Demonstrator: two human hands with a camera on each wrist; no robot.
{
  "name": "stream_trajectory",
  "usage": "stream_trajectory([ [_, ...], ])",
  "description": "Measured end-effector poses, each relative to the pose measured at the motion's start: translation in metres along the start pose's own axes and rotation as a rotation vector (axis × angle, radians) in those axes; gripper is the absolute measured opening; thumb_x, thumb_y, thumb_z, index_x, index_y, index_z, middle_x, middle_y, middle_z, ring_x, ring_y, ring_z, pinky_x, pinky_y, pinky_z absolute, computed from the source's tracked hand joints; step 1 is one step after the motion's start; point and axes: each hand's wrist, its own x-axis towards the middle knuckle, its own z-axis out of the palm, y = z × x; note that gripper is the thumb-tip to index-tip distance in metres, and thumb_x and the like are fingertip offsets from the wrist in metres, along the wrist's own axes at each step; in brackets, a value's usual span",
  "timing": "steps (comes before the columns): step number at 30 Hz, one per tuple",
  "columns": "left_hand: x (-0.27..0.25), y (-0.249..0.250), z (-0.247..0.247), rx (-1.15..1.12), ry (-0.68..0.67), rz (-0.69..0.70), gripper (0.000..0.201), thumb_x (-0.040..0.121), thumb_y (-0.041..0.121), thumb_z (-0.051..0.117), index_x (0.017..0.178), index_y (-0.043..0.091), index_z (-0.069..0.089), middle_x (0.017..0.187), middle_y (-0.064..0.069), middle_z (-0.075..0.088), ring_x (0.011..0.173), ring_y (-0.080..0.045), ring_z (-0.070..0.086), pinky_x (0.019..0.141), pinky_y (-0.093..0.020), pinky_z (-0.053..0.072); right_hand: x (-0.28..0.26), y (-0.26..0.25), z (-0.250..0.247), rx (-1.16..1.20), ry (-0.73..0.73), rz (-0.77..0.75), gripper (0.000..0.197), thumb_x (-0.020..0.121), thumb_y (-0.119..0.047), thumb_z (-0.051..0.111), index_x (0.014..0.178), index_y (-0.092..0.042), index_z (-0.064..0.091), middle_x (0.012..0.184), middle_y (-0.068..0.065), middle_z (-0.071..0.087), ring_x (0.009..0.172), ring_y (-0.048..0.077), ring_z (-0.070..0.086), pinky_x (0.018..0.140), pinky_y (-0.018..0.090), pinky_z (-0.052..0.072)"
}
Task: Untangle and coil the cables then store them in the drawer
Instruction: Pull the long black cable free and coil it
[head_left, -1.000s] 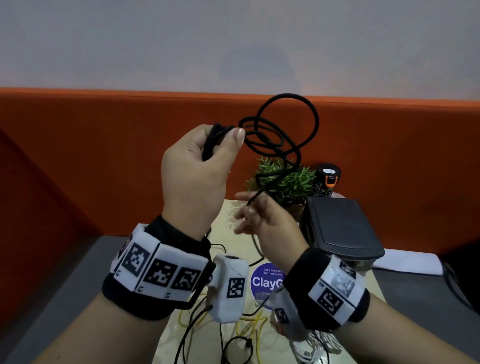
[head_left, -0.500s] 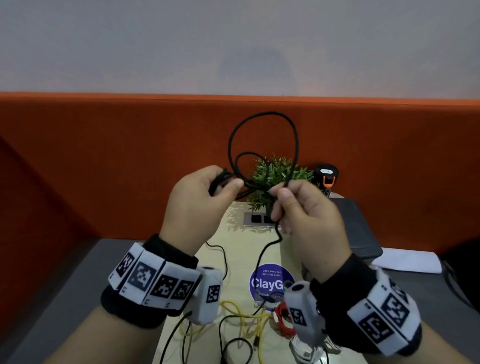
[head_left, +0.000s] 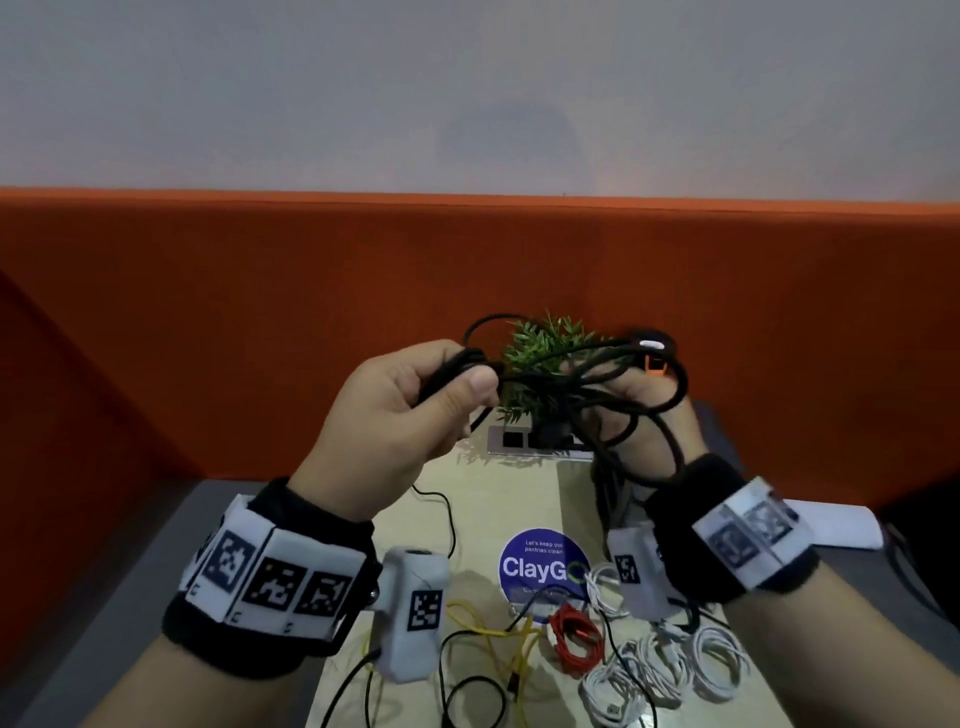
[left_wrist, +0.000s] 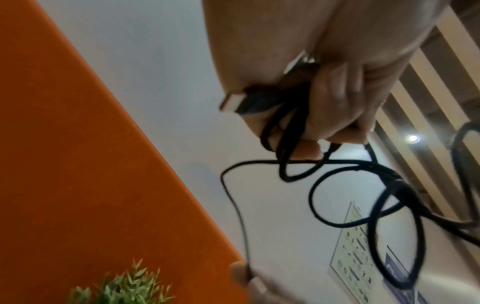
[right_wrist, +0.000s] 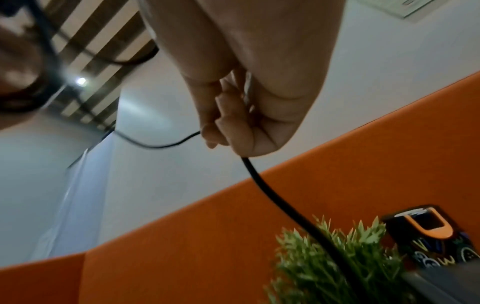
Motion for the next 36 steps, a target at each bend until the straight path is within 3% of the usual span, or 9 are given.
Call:
stream_trajectory([
  [4, 0.007, 0.005, 0.001, 0.127, 0.117, 0.056, 0.028, 0.084, 0.042, 0.057, 0.072, 0.017, 0.056, 0.056, -0.004, 0.046, 0.043, -0.007, 0.036, 0.045, -0.019, 0.030, -0.023, 0.014, 0.024, -0.270, -0.194, -0.064, 0.024, 0.089, 0.002, 0.059, 0.101, -0.013, 0.073, 0.060, -0.021, 0.062, 0.058, -0.010, 0.056, 0.062, 0.005, 0.041],
  [8, 0.010, 0.001, -0.005, 0.380, 0.297, 0.058, 0.033, 0.088, 0.046, 0.053, 0.074, 0.016, 0.056, 0.058, -0.011, 0.049, 0.051, -0.019, 0.042, 0.050, -0.037, 0.033, -0.042, 0.009, 0.027, -0.771, -0.461, -0.149, 0.022, 0.096, -0.019, 0.054, 0.104, -0.030, 0.071, 0.099, -0.013, 0.063, 0.092, 0.003, 0.056, 0.079, 0.019, 0.042],
  [10, 0.011, -0.003, -0.010, 0.483, 0.359, 0.047, 0.032, 0.093, 0.040, 0.055, 0.075, 0.013, 0.058, 0.061, -0.014, 0.053, 0.054, -0.023, 0.046, 0.051, -0.037, 0.035, -0.043, 0.004, 0.020, -0.809, -0.463, -0.176, 0.023, 0.097, -0.018, 0.051, 0.095, -0.031, 0.069, 0.096, -0.014, 0.056, 0.091, 0.004, 0.051, 0.077, 0.021, 0.038],
  [13, 0.013, -0.010, -0.018, 0.626, 0.422, 0.014, 0.034, 0.094, 0.035, 0.052, 0.074, 0.008, 0.057, 0.058, -0.013, 0.051, 0.052, -0.016, 0.043, 0.046, -0.027, 0.028, -0.040, -0.001, 0.006, -0.638, -0.274, -0.230, 0.030, 0.097, -0.013, 0.047, 0.080, -0.034, 0.058, 0.087, -0.015, 0.056, 0.078, -0.004, 0.049, 0.067, 0.010, 0.036],
  [17, 0.013, -0.017, -0.028, 0.732, 0.477, -0.090, 0.036, 0.095, 0.034, 0.049, 0.072, 0.008, 0.054, 0.057, -0.003, 0.046, 0.052, -0.014, 0.040, 0.049, -0.030, 0.029, -0.031, -0.007, -0.018, -0.087, 0.066, -0.236, 0.036, 0.101, -0.008, 0.036, 0.079, -0.027, 0.058, 0.065, -0.009, 0.051, 0.054, 0.005, 0.041, 0.051, 0.021, 0.036],
  [21, 0.013, -0.022, -0.033, 0.788, 0.503, -0.133, 0.037, 0.096, 0.034, 0.047, 0.069, 0.009, 0.051, 0.058, -0.002, 0.045, 0.053, -0.018, 0.040, 0.049, -0.033, 0.028, -0.021, -0.020, -0.045, -0.022, 0.233, -0.304, 0.032, 0.101, -0.006, 0.034, 0.085, -0.022, 0.057, 0.056, -0.011, 0.046, 0.048, 0.006, 0.034, 0.045, 0.023, 0.030],
  [27, 0.013, -0.016, -0.027, 0.645, 0.348, -0.114, 0.037, 0.095, 0.033, 0.050, 0.070, 0.006, 0.057, 0.055, -0.015, 0.052, 0.045, -0.012, 0.039, 0.047, -0.029, 0.029, -0.026, -0.014, -0.038, -0.266, 0.174, -0.294, 0.033, 0.101, -0.020, 0.041, 0.114, -0.043, 0.061, 0.065, 0.005, 0.046, 0.052, 0.019, 0.032, 0.049, 0.033, 0.028],
  [31, 0.010, -0.011, -0.011, 0.261, 0.156, -0.239, 0.034, 0.095, 0.019, 0.053, 0.063, 0.008, 0.052, 0.038, 0.004, 0.038, 0.041, -0.015, 0.036, 0.047, -0.024, 0.032, -0.026, -0.016, -0.020, -0.263, 0.200, -0.329, 0.031, 0.100, -0.020, 0.045, 0.117, -0.040, 0.061, 0.067, -0.005, 0.056, 0.056, 0.022, 0.043, 0.052, 0.044, 0.042],
  [36, 0.008, -0.001, -0.001, -0.123, -0.007, -0.272, 0.028, 0.087, 0.022, 0.053, 0.062, 0.011, 0.051, 0.038, 0.006, 0.027, 0.034, -0.009, 0.031, 0.058, -0.035, 0.026, -0.016, -0.012, 0.000, -0.108, 0.059, -0.129, 0.033, 0.097, -0.005, 0.048, 0.119, -0.023, 0.066, 0.061, -0.012, 0.059, 0.057, 0.016, 0.048, 0.055, 0.029, 0.044],
])
